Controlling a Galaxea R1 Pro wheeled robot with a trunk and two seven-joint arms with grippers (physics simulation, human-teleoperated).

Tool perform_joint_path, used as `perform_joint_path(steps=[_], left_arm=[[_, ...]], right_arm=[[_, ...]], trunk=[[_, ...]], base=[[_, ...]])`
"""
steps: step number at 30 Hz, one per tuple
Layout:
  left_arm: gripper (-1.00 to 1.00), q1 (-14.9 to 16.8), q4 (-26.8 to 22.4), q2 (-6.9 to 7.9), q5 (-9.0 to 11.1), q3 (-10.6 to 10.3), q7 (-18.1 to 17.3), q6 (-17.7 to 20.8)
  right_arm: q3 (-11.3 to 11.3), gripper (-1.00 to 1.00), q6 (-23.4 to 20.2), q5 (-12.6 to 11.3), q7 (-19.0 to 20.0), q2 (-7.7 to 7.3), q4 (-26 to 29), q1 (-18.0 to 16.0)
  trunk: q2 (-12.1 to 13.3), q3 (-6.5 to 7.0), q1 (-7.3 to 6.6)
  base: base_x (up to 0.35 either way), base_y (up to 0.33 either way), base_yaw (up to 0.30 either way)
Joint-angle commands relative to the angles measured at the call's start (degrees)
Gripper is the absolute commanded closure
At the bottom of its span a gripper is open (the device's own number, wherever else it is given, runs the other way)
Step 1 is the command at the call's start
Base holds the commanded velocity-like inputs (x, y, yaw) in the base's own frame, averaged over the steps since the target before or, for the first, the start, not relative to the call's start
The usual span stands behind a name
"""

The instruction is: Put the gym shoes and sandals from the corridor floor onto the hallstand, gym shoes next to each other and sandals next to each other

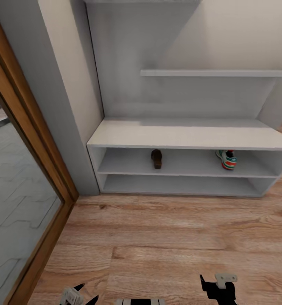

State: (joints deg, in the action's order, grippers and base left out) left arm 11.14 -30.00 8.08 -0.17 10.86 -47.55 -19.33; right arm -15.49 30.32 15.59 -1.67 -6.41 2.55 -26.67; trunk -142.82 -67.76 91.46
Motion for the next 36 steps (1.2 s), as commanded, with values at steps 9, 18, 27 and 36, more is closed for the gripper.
perform_joint_path(steps=[9, 18, 27, 36], left_arm=[[-1.0, 0.02, -0.04, -0.01, 0.04, 0.24, -0.27, -0.18], [-1.0, 0.02, -0.06, 0.16, -0.04, 0.29, 0.33, -0.12], [-1.0, 0.02, 0.01, 0.25, 0.03, 0.37, 1.12, -0.1], [-1.0, 0.01, 0.09, 0.05, 0.01, 1.02, 5.07, -0.17]], right_arm=[[-0.42, -1.0, 0.17, 0.57, -0.18, -0.01, -0.08, -0.05], [-0.5, -1.0, 0.2, 0.5, -0.18, -0.09, -0.04, -0.05], [-0.51, -1.0, 0.21, 0.5, -0.18, -0.06, -0.09, -0.05], [-0.51, -1.0, 0.26, 0.5, -0.18, -0.1, -0.17, -0.05]], trunk=[[-0.02, -0.01, -0.01], [-0.02, -0.01, -0.01], [-0.02, -0.01, -0.01], [-0.02, -0.01, -0.01]], base=[[0.0, 0.0, -0.292], [0.0, 0.0, -0.299], [0.0, 0.0, -0.299], [0.0, 0.0, -0.299]])
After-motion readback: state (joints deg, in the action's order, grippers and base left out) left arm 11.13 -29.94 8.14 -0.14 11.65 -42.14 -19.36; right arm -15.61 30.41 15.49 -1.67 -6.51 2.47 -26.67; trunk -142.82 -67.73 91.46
